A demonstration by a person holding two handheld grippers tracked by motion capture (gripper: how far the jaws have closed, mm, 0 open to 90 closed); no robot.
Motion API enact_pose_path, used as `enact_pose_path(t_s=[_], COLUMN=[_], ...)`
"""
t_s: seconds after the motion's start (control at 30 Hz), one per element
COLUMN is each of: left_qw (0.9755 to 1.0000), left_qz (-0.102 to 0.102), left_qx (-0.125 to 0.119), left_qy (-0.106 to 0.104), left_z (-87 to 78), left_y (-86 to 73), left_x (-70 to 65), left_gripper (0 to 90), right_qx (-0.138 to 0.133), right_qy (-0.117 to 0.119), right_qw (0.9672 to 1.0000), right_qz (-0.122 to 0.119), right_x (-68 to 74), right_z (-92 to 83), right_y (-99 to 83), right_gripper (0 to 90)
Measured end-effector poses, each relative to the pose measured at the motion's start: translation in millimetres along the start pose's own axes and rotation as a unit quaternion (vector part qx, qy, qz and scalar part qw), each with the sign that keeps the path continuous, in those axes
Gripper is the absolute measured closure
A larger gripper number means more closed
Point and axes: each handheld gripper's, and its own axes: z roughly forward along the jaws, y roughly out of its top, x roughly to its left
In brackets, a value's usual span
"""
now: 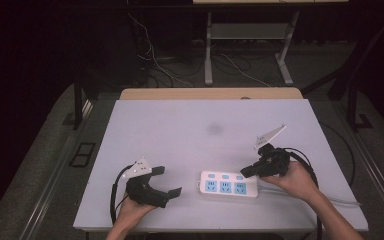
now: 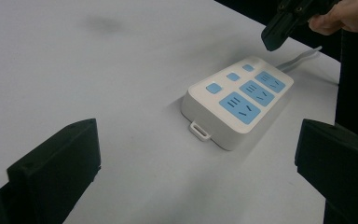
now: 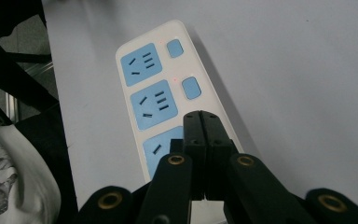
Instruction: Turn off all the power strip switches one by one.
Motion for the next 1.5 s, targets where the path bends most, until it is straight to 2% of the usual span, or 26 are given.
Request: enact_pose_path(t_s=[0.4, 0.9, 1.03, 1.2, 1.27, 1.5], left_qw=[1.0, 1.0, 1.0, 1.0, 1.0, 1.0], left_qz=[0.0, 0.001, 0.001, 0.0, 0.001, 0.003], left_qx=[0.001, 0.002, 0.002, 0.003, 0.003, 0.006], left_qy=[0.0, -0.001, -0.001, -0.001, 0.0, -0.001], left_z=[0.3, 0.2, 0.2, -0.1, -0.3, 0.4], left_y=[0.0, 0.0, -0.2, -0.6, -0.6, -0.7], left_x=[0.3, 0.6, 1.2, 1.8, 1.6, 0.8], left_gripper=[0.0, 0.0, 0.0, 0.0, 0.0, 0.0], right_qx=[0.009, 0.026, 0.017, 0.017, 0.017, 0.007], right_qy=[-0.012, -0.014, -0.007, -0.023, -0.025, -0.006], right_qw=[0.9999, 0.9995, 0.9998, 0.9995, 0.9994, 0.9999], right_qz=[-0.001, 0.009, 0.011, -0.016, -0.016, -0.009], right_x=[-2.3, -6.0, -6.7, -1.4, -0.5, -6.3], right_z=[14.8, 27.9, 28.8, 29.9, 29.9, 29.7], right_y=[4.6, 2.8, 0.8, 1.1, 1.0, -1.8], right_gripper=[90.0, 90.0, 90.0, 90.0, 90.0, 90.0])
